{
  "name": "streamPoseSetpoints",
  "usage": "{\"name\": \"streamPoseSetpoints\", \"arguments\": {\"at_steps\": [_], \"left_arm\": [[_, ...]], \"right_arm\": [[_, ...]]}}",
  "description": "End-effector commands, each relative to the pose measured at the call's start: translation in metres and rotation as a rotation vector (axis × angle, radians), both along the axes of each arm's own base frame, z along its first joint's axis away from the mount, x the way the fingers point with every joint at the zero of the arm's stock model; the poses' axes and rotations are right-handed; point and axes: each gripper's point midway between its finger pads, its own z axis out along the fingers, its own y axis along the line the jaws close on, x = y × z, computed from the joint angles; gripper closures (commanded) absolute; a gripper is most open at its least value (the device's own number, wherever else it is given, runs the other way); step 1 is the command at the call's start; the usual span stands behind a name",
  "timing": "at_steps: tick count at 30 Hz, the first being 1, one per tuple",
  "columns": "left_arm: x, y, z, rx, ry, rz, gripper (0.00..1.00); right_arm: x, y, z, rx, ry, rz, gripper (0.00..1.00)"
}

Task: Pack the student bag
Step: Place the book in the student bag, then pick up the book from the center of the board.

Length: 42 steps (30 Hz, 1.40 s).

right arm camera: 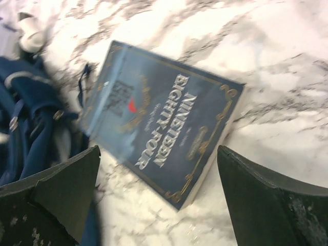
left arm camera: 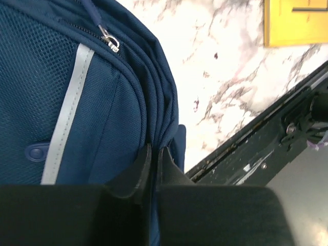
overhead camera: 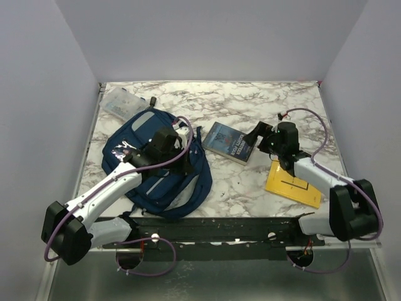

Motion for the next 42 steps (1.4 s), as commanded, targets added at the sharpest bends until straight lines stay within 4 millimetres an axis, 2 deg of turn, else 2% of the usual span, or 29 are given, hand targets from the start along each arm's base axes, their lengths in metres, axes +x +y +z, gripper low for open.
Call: {"name": "streamPoseSetpoints", "arguments": {"at_steps": [1, 3, 5, 7, 9, 12, 16, 18, 23, 24, 27, 29, 31, 36, 42], "left_arm": [[-0.025, 0.01, -0.013, -0.037, 0.116, 0.066, 0.76], [-0.028, 0.004, -0.003, -0.069, 0.117, 0.062, 0.53], [-0.028, -0.006, 0.013, -0.102, 0.109, 0.056, 0.38], [-0.026, -0.022, 0.028, -0.121, 0.1, 0.041, 0.17], [-0.023, -0.042, 0.038, -0.124, 0.097, 0.024, 0.1], [-0.009, -0.079, 0.045, -0.139, 0.119, 0.029, 0.09], [0.028, -0.123, 0.024, -0.128, 0.182, 0.106, 0.13], [0.048, -0.136, 0.007, -0.104, 0.199, 0.172, 0.18], [0.09, -0.143, -0.048, 0.004, 0.199, 0.339, 0.19], [0.096, -0.147, -0.052, 0.008, 0.199, 0.348, 0.19], [0.099, -0.157, -0.068, -0.009, 0.293, 0.378, 0.13], [0.102, -0.154, -0.077, -0.015, 0.334, 0.45, 0.06], [0.104, -0.149, -0.087, -0.03, 0.393, 0.538, 0.05], [0.103, -0.145, -0.111, -0.102, 0.612, 0.717, 0.07], [0.11, -0.15, -0.121, -0.187, 0.733, 0.873, 0.16]], "right_arm": [[0.037, -0.014, -0.015, 0.049, 0.052, -0.008, 0.01], [0.051, -0.028, -0.027, 0.112, 0.092, -0.034, 0.02], [0.06, -0.036, -0.033, 0.168, 0.107, -0.028, 0.03], [0.066, -0.04, -0.039, 0.152, 0.104, -0.001, 0.04], [0.067, -0.04, -0.046, 0.128, 0.134, 0.024, 0.04], [0.069, -0.033, -0.047, 0.155, 0.103, 0.07, 0.05], [0.074, -0.031, -0.051, 0.147, 0.092, 0.103, 0.06], [0.078, -0.033, -0.053, 0.134, 0.098, 0.105, 0.06], [0.083, -0.034, -0.063, 0.103, 0.099, 0.127, 0.08], [0.083, -0.035, -0.066, 0.101, 0.11, 0.127, 0.09], [0.082, -0.034, -0.073, 0.105, 0.13, 0.128, 0.1], [0.08, -0.032, -0.076, 0.12, 0.141, 0.134, 0.12], [0.079, -0.03, -0.078, 0.134, 0.145, 0.137, 0.13], [0.077, -0.029, -0.082, 0.139, 0.155, 0.136, 0.17], [0.073, -0.032, -0.083, 0.135, 0.17, 0.118, 0.27]]}}
